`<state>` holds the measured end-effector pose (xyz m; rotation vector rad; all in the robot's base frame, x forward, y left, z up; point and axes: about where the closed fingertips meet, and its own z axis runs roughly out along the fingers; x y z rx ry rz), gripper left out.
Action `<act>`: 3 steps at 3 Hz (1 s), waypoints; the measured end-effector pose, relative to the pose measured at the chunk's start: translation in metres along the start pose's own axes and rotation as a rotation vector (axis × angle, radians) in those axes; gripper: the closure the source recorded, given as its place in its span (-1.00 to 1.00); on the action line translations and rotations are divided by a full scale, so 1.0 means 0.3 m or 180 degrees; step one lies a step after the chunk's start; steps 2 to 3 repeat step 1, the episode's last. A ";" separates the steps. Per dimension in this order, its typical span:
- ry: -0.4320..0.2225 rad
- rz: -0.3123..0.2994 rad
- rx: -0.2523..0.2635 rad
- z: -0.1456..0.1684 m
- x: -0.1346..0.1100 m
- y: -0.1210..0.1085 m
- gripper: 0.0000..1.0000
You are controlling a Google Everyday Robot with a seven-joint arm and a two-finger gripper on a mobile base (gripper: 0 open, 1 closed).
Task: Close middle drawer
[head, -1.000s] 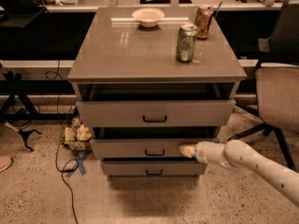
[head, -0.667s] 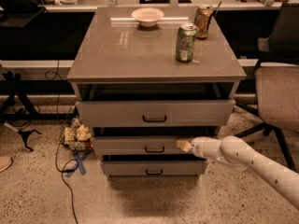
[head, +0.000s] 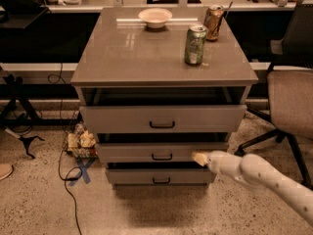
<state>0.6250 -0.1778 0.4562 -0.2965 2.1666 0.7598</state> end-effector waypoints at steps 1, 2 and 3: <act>-0.0249 0.0219 0.0125 -0.173 0.098 -0.025 1.00; -0.0249 0.0219 0.0125 -0.173 0.098 -0.025 1.00; -0.0249 0.0219 0.0125 -0.173 0.098 -0.025 1.00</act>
Offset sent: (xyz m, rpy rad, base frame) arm 0.0000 0.0000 0.0000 0.0000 0.0000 0.0000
